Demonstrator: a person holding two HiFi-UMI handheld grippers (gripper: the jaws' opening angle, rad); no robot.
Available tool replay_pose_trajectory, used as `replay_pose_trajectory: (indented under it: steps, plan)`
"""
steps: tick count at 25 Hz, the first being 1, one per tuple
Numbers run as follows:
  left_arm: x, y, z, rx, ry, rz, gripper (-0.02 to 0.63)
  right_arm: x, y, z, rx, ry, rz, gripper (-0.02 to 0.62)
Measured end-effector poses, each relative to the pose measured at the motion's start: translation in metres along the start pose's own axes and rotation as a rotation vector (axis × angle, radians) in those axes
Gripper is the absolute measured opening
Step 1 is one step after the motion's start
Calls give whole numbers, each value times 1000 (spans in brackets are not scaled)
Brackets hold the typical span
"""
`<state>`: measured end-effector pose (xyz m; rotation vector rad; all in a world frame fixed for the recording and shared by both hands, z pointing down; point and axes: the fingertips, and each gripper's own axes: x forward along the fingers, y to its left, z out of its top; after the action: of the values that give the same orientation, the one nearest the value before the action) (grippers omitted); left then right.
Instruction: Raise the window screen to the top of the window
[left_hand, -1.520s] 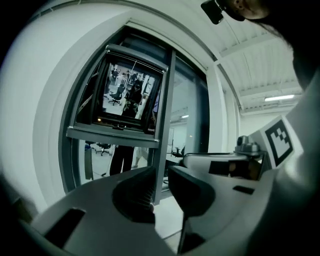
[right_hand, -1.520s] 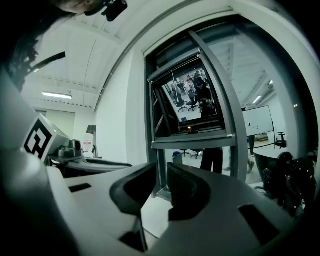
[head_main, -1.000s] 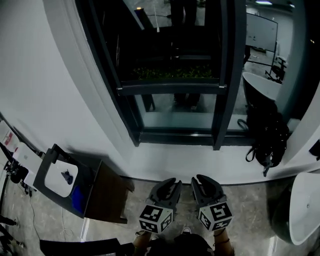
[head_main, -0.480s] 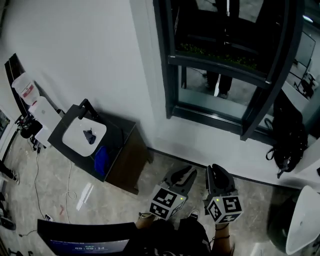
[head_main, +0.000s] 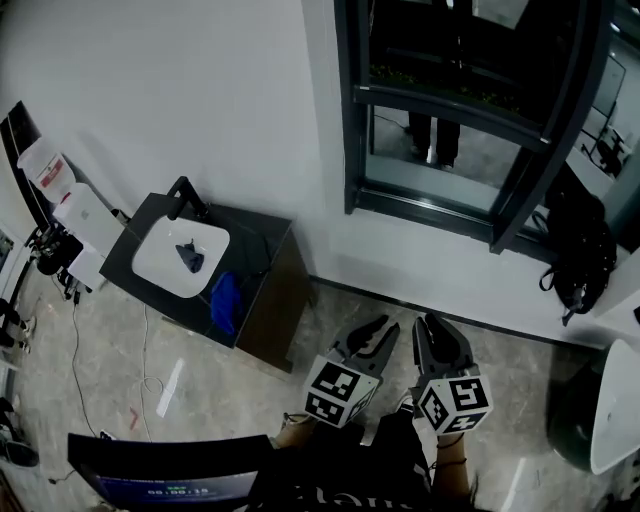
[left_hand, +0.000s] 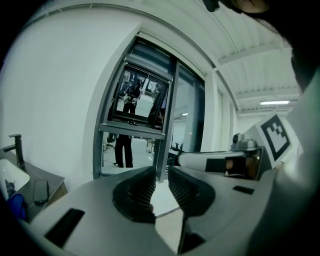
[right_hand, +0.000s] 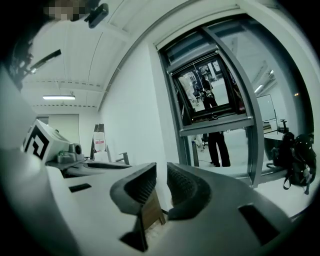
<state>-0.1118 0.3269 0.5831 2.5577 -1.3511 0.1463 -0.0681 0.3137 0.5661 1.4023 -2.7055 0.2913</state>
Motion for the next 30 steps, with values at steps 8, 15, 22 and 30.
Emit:
replay_pose_trajectory:
  steps: [8, 15, 22, 30]
  plan:
    - [-13, 8, 4, -35, -27, -24, 77, -1, 11, -1, 17, 19, -31, 63]
    - [-11, 9, 9, -35, -44, -42, 77, -2, 5, 0, 10, 17, -64, 60]
    - [-10, 12, 5, -49, -32, -37, 77, 1, 4, -4, 13, 26, -62, 60]
    - [-6, 10, 1, -88, -27, -35, 77, -1, 0, -10, 13, 35, -58, 60]
